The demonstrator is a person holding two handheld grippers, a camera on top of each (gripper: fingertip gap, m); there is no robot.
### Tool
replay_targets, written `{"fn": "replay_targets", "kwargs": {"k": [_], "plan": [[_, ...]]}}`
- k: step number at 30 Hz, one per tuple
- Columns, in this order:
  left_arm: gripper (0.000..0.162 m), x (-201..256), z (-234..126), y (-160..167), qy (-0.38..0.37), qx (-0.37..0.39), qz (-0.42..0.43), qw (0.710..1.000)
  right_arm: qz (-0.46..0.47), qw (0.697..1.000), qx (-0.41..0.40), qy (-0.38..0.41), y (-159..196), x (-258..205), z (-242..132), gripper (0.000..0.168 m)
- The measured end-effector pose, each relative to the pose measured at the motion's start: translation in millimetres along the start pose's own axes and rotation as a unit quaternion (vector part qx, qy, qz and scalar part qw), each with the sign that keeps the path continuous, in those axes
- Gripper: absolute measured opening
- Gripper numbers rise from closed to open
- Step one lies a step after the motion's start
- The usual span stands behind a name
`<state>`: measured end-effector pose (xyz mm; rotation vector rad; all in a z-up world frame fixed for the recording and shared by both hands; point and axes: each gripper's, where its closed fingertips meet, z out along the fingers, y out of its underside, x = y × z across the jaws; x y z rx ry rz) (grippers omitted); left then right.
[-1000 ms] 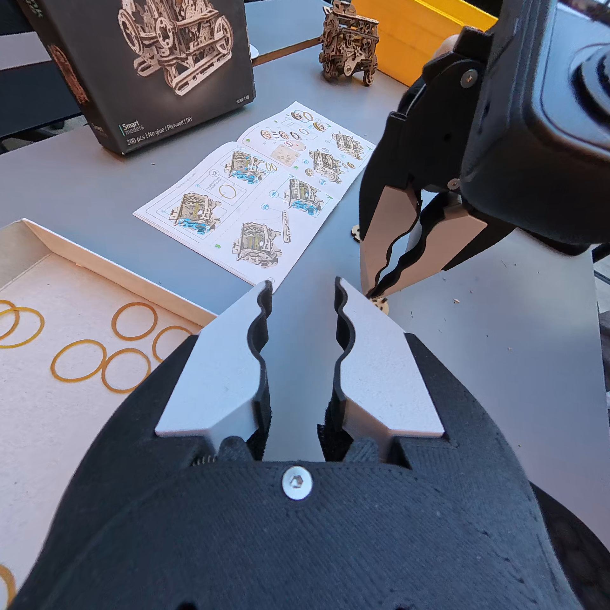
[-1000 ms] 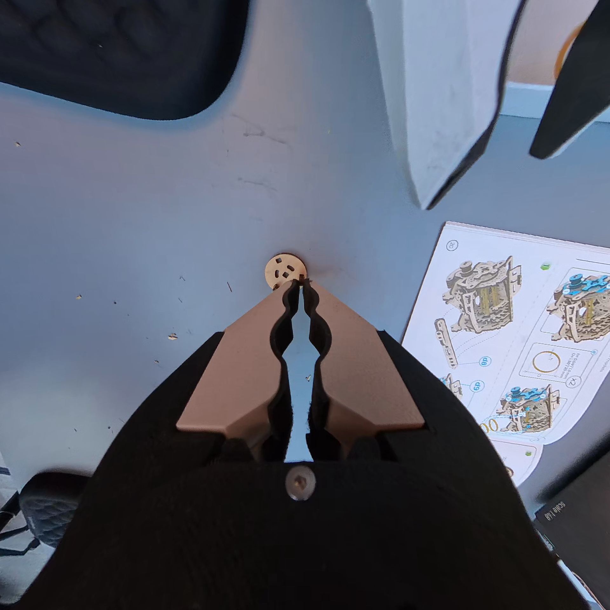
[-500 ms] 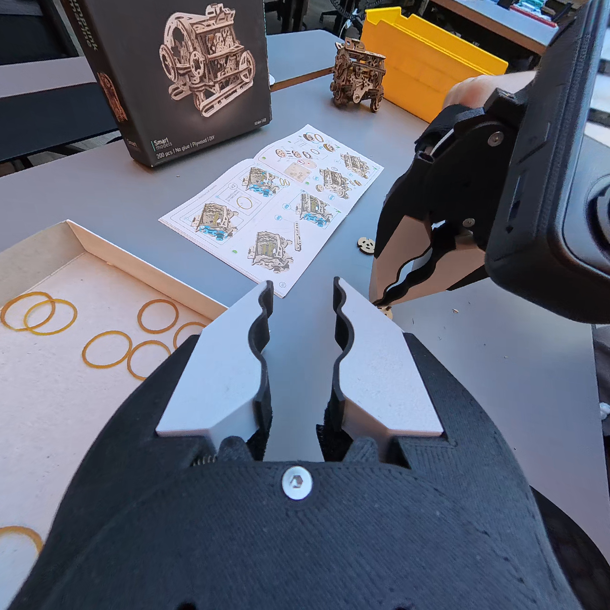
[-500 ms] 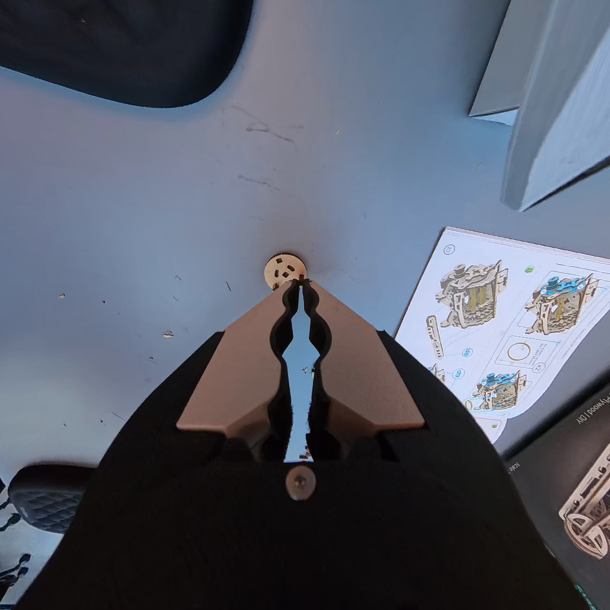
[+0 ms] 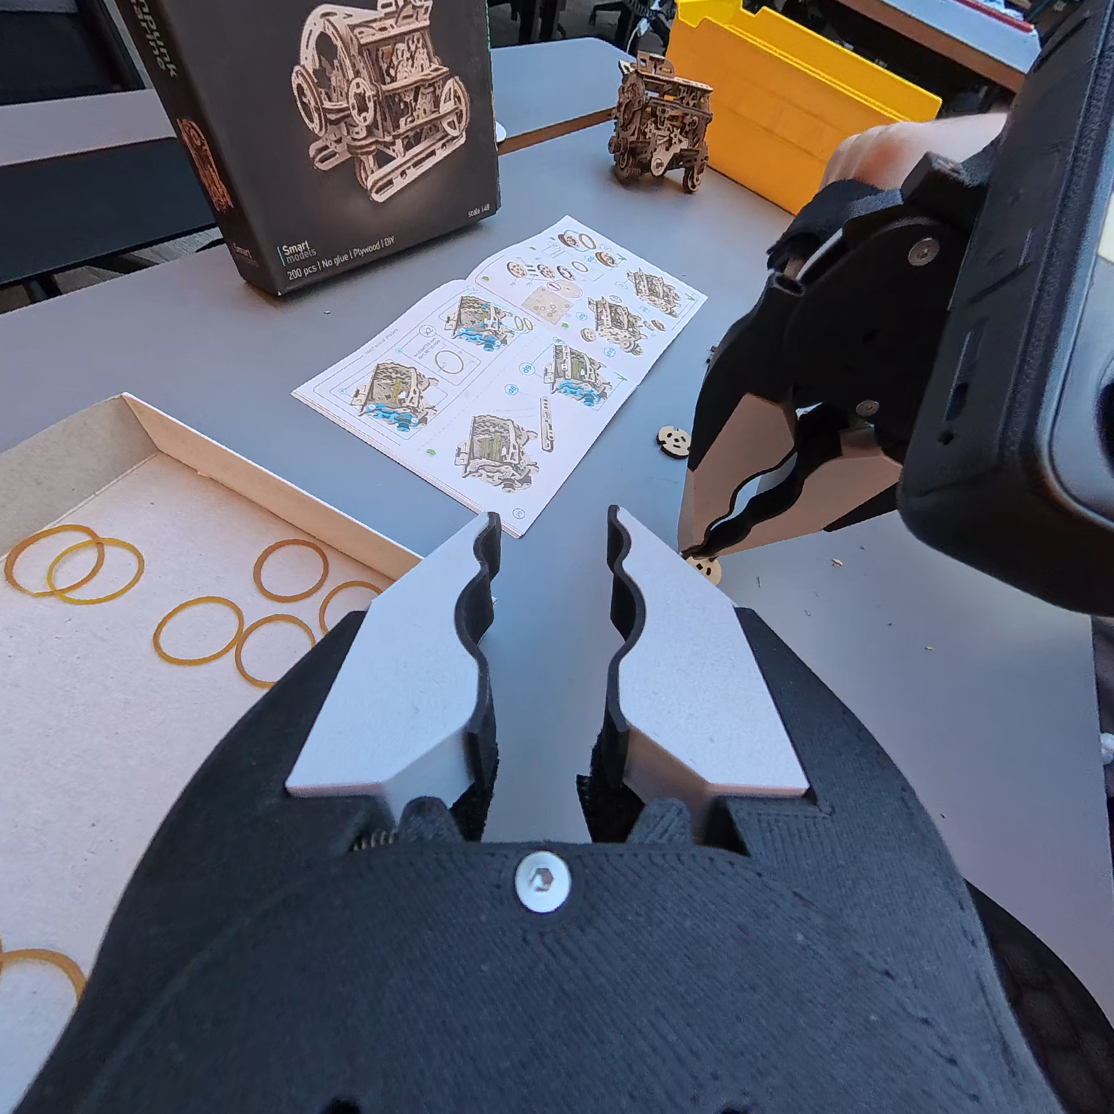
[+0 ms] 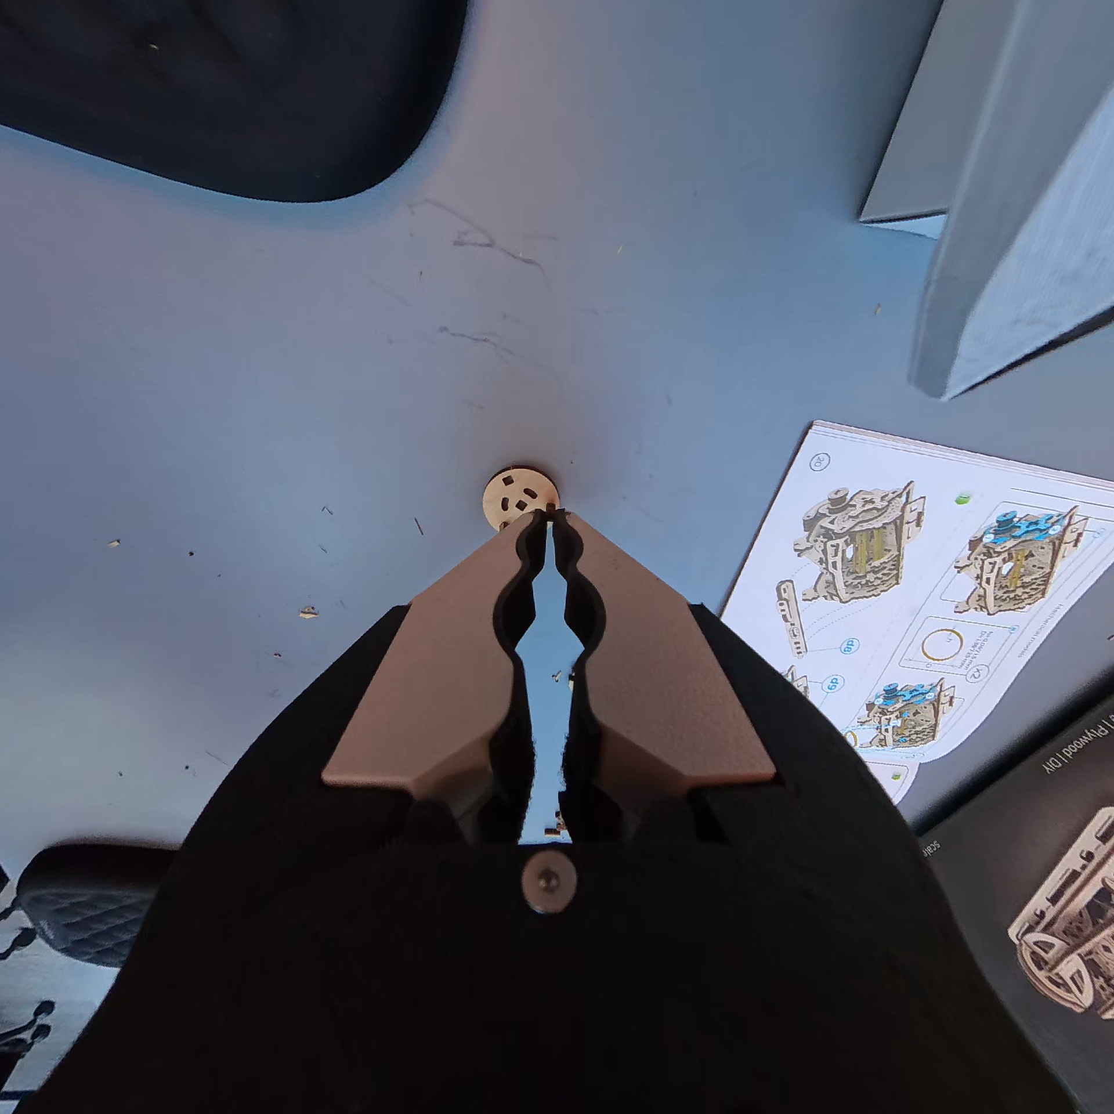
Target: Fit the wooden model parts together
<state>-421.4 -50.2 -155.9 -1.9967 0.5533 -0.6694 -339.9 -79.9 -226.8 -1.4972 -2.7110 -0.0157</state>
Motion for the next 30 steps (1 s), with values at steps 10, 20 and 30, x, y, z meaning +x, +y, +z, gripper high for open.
{"fn": "replay_targets", "kwargs": {"k": [10,20,30], "plan": [[0.034,0.6,-0.9,-1.1,0.002,0.003,0.000,1.000,-0.004,1.000,-0.001,0.002,0.6,0.2,0.0,0.001],[0.034,1.0,0.2,0.5,0.003,-0.001,0.001,1.000,-0.003,1.000,-0.003,0.007,2.3,1.6,-0.6,0.001],[0.034,1.2,1.3,2.1,0.004,-0.005,0.000,1.000,-0.003,1.000,0.004,0.004,0.3,0.1,-0.2,0.001]]}}
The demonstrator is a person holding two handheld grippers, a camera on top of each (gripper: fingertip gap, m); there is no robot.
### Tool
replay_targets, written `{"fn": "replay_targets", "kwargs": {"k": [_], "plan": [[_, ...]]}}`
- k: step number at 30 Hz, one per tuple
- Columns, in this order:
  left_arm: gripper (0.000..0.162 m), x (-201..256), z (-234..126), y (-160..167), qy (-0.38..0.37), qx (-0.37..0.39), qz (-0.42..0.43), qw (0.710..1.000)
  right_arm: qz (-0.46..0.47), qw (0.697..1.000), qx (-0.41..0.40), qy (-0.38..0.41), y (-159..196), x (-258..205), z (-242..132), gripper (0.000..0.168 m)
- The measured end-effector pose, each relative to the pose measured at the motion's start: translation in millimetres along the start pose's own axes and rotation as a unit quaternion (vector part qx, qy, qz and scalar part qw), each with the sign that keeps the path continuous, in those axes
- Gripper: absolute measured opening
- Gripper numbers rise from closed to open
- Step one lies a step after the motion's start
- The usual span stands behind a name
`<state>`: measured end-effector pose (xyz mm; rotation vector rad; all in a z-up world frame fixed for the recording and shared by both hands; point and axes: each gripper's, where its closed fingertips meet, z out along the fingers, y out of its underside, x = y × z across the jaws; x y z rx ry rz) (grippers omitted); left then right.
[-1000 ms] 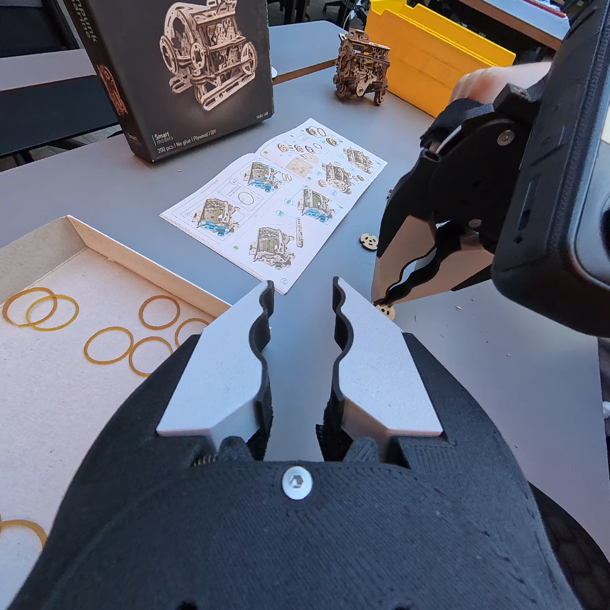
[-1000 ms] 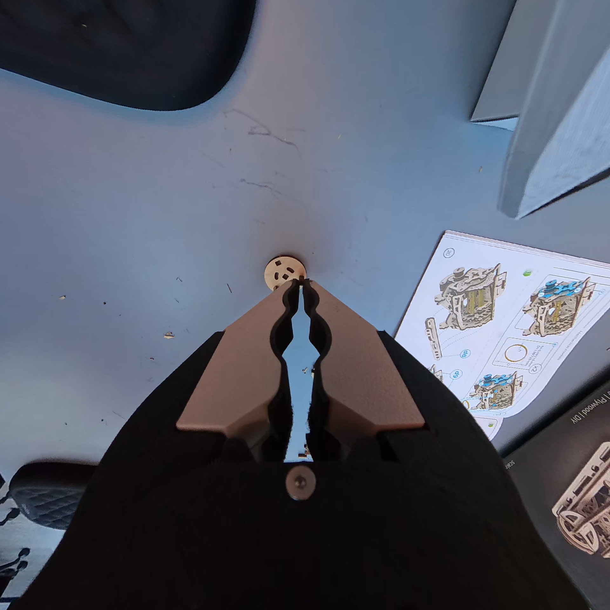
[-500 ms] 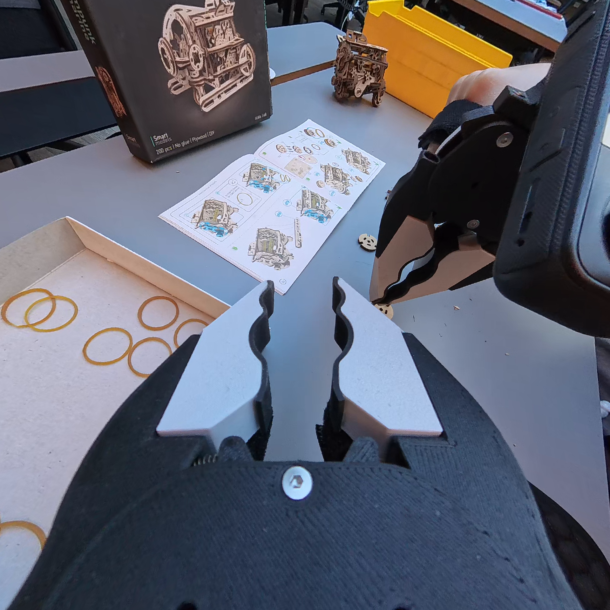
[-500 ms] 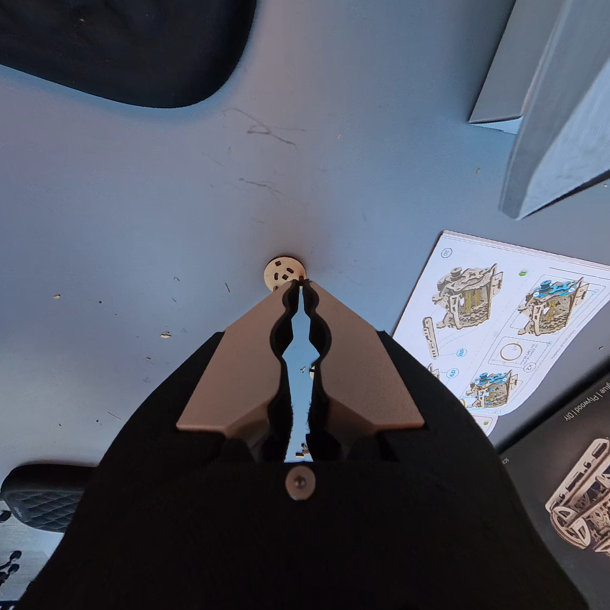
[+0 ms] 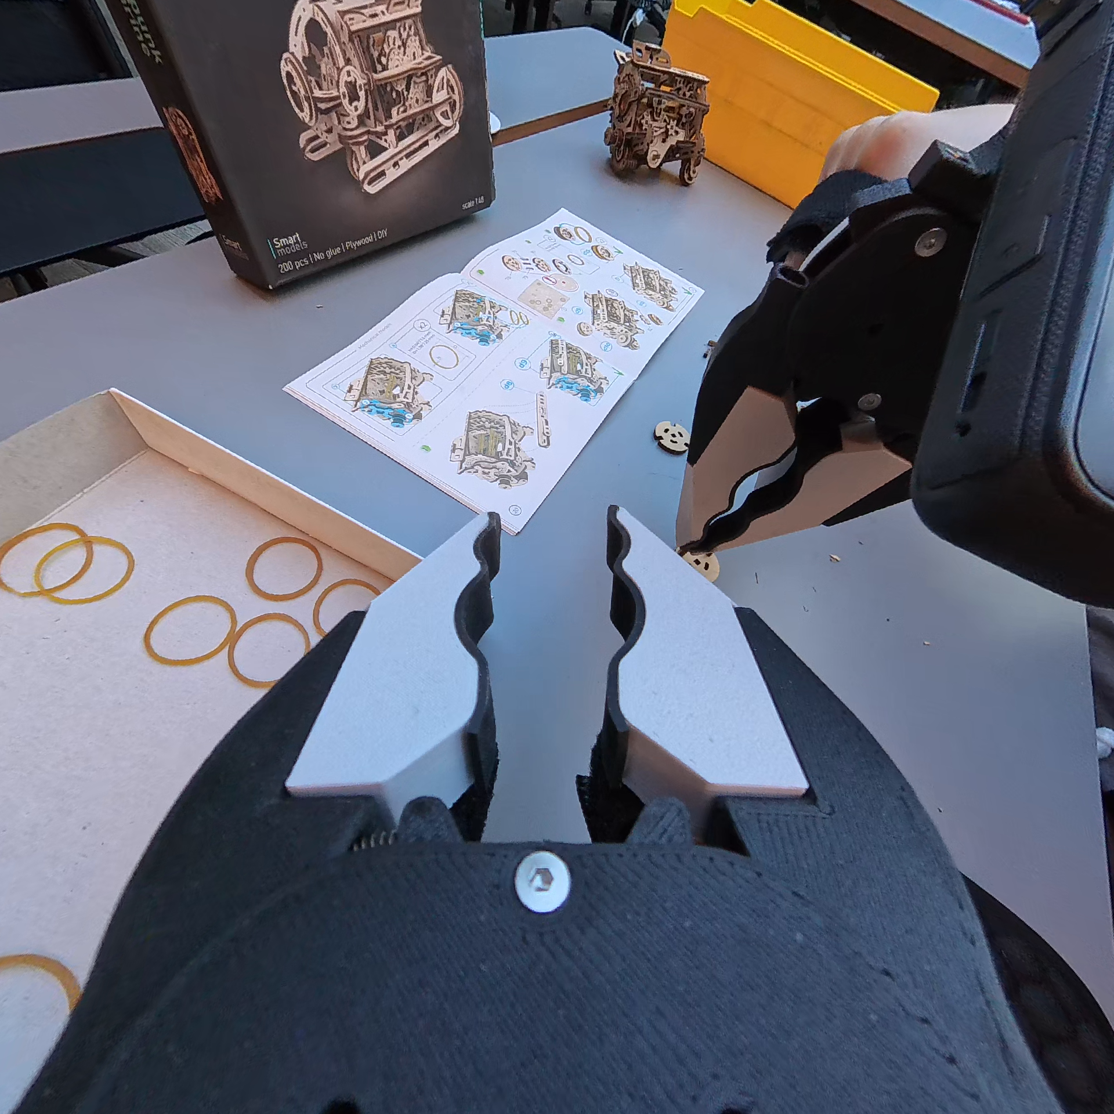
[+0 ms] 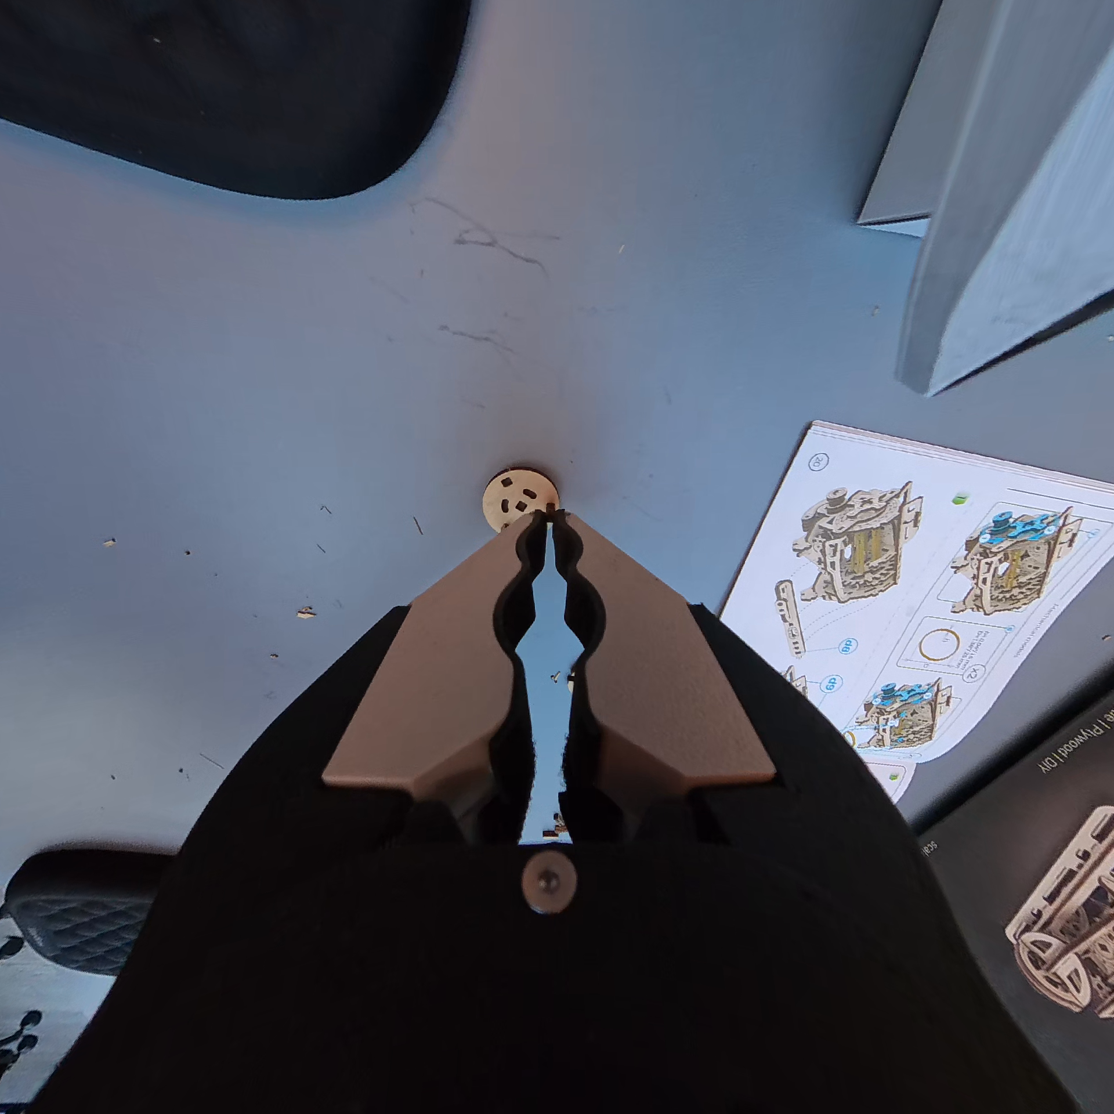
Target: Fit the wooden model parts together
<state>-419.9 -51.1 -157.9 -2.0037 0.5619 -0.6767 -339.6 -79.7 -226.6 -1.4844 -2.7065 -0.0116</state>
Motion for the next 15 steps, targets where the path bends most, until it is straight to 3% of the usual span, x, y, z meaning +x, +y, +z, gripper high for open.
{"fn": "replay_targets", "kwargs": {"k": [15], "plan": [[0.033,-5.8,-13.0,-7.0,-0.012,0.020,0.001,1.000,-0.033,0.999,-0.012,0.020,-0.2,0.1,0.3,0.001]]}}
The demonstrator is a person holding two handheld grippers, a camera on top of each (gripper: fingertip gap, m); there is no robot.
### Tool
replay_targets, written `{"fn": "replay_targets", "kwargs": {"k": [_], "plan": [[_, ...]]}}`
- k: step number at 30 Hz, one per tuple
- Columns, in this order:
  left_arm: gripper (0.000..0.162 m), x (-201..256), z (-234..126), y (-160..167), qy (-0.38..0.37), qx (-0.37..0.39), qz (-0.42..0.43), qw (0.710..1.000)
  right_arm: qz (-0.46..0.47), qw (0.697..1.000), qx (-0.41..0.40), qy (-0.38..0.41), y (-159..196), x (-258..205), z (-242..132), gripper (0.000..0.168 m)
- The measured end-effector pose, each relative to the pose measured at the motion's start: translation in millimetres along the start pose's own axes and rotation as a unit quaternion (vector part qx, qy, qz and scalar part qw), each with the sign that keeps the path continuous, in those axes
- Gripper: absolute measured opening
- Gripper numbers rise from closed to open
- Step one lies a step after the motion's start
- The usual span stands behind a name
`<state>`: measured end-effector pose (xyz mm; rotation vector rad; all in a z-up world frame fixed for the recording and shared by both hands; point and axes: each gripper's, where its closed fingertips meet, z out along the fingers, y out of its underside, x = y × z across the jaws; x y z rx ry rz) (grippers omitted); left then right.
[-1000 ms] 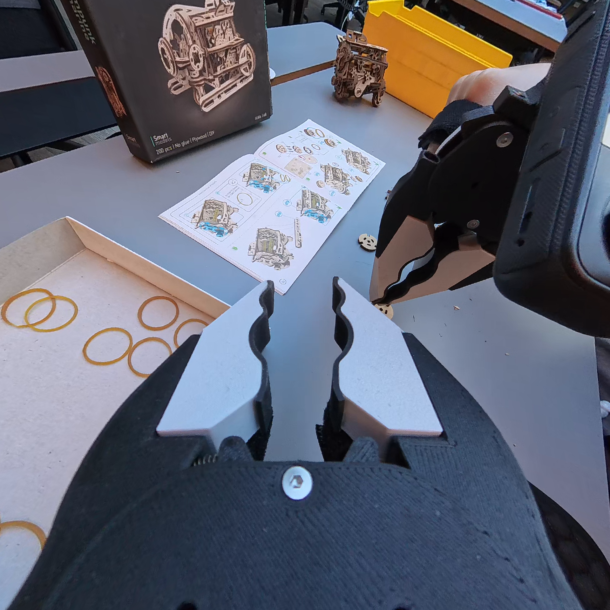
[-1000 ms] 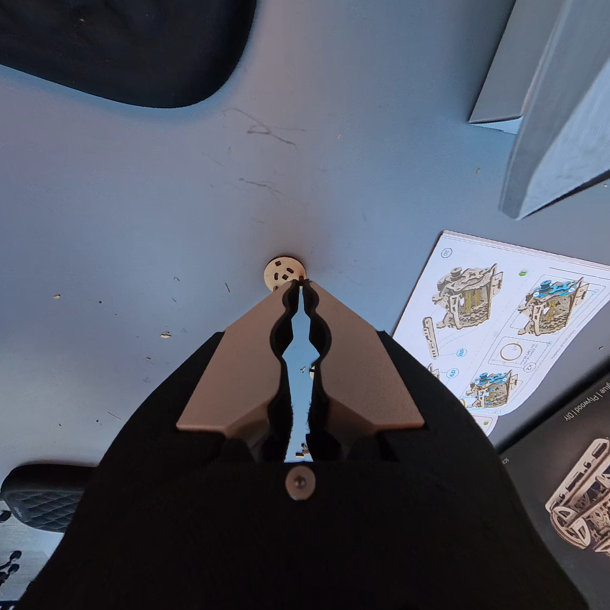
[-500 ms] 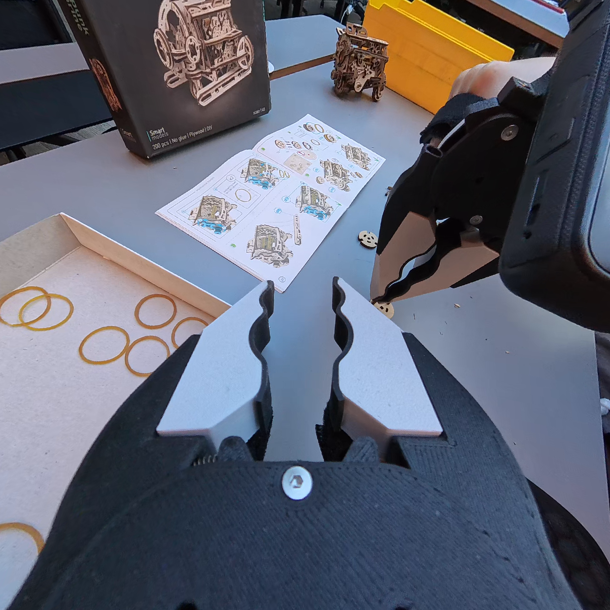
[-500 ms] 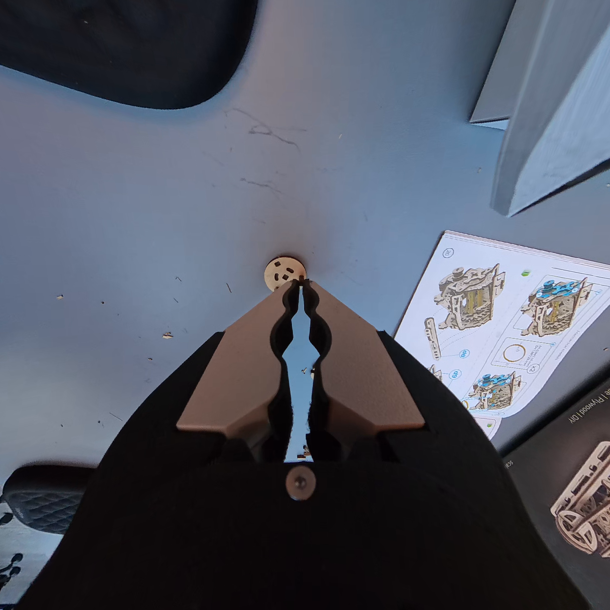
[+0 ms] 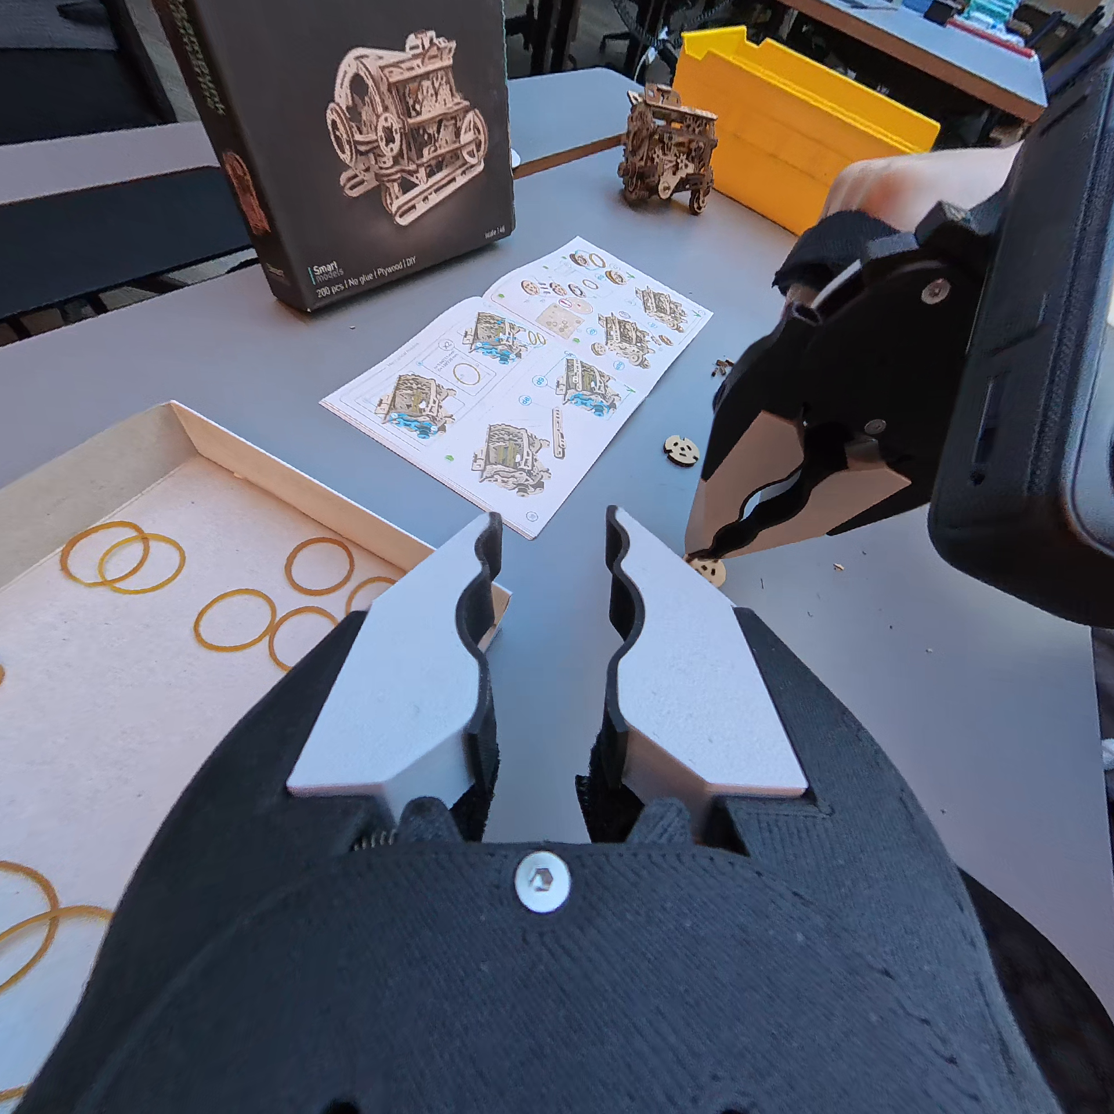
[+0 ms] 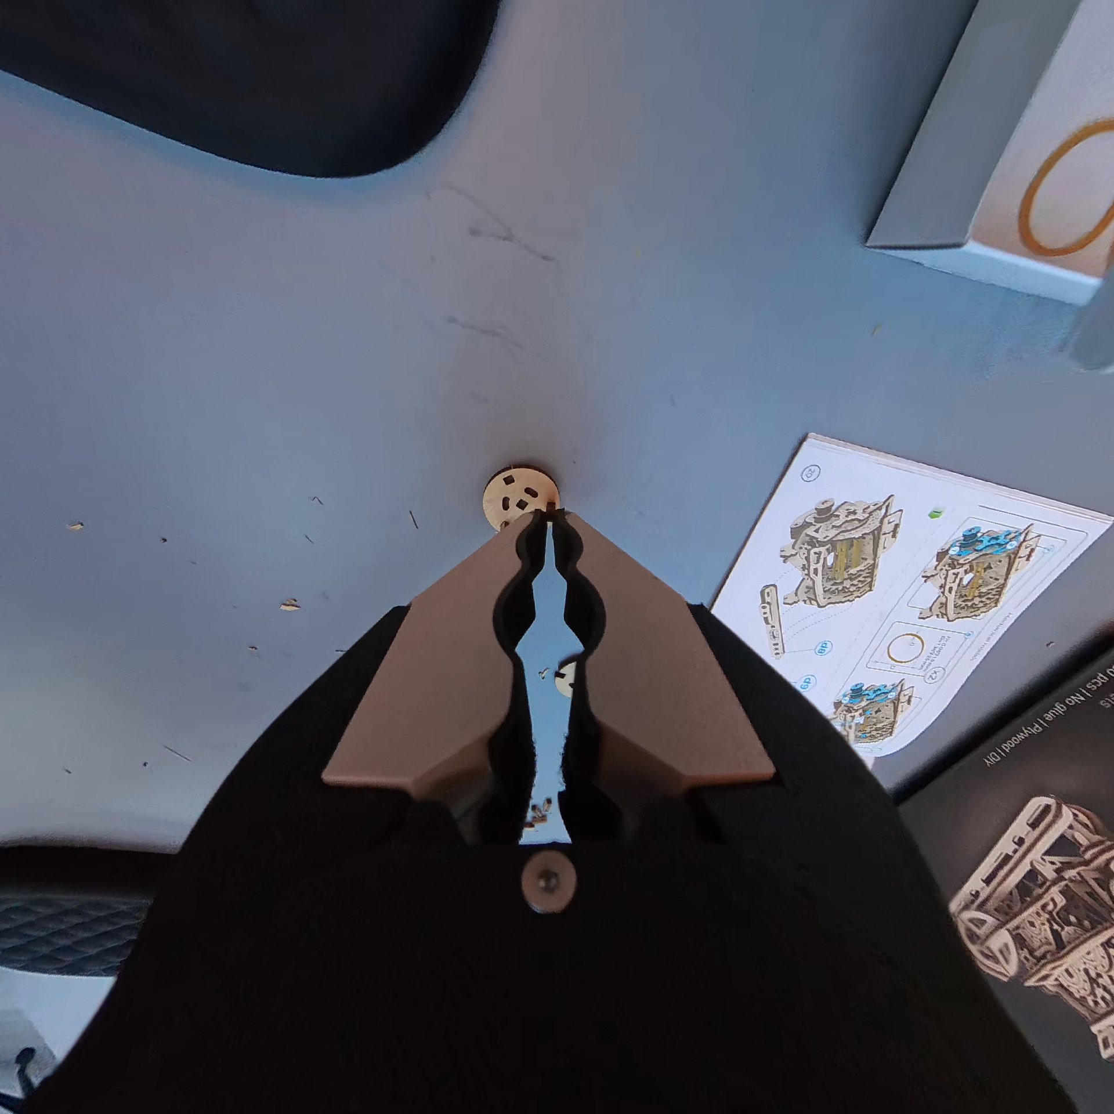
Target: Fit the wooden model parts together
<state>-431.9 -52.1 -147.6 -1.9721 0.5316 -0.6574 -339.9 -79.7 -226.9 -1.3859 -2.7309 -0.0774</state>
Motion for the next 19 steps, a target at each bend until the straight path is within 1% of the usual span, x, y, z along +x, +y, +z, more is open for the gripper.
{"fn": "replay_targets", "kwargs": {"k": [4,10,19], "plan": [[0.031,-2.9,-6.8,-5.9,-0.001,0.019,-0.008,1.000,-0.017,1.000,-0.015,0.016,-0.6,-0.1,0.2,0.001],[0.032,-3.1,-2.9,-1.3,0.000,0.009,-0.008,1.000,-0.033,0.999,-0.026,0.034,-0.5,-0.2,0.3,0.001],[0.032,-2.7,-1.7,-0.1,0.002,0.006,-0.008,1.000,-0.021,1.000,0.003,-0.022,-0.1,-0.6,0.4,0.001]]}}
